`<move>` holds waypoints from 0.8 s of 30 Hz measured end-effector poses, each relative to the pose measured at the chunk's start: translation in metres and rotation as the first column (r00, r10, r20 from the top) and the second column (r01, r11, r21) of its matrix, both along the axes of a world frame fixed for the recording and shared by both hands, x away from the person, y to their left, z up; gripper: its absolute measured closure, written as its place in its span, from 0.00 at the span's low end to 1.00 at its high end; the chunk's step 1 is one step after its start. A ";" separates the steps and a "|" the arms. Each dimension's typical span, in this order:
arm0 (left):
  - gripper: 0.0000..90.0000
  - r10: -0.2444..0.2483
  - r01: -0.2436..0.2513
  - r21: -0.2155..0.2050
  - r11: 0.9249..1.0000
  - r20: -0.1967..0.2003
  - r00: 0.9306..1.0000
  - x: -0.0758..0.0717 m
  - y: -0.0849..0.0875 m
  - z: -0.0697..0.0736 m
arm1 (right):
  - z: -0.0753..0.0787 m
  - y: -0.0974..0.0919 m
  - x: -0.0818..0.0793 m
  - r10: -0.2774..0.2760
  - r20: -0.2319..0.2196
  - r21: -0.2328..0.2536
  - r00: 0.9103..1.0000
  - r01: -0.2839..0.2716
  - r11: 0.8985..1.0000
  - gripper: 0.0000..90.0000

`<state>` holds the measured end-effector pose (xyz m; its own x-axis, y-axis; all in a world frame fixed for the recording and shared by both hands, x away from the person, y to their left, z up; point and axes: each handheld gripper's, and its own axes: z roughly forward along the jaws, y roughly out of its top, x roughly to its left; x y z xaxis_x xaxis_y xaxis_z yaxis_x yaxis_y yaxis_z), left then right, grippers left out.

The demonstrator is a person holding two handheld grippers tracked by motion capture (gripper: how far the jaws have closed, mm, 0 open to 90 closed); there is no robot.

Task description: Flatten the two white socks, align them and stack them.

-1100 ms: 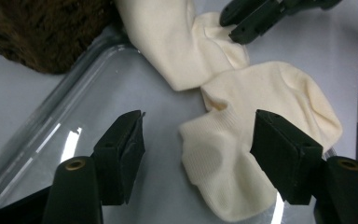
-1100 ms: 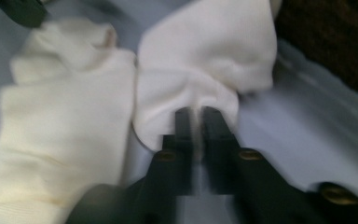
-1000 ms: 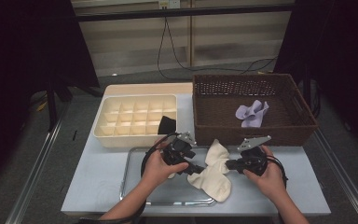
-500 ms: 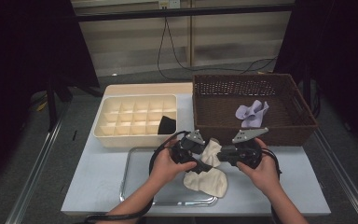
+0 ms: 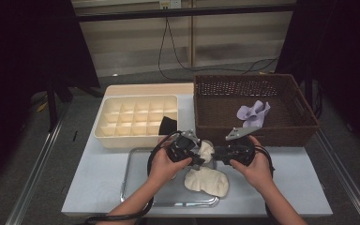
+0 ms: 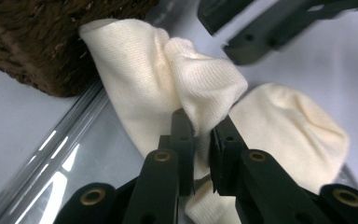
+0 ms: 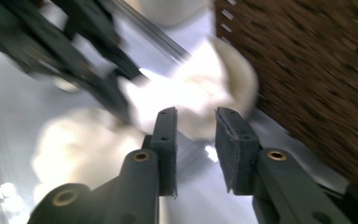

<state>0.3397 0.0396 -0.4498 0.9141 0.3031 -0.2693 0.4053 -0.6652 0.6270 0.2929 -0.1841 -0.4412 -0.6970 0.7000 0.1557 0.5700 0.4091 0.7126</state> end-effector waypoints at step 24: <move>0.87 0.029 -0.032 -0.053 0.998 -0.064 0.998 0.004 0.012 0.002 | -0.031 0.010 0.027 -0.021 -0.037 -0.039 0.999 0.019 0.999 1.00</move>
<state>0.3435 0.0517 -0.4482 0.8853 0.3138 -0.3433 0.4649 -0.6179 0.6341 0.3196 -0.1739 -0.4723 -0.6771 0.7197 0.1536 0.6039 0.4241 0.6748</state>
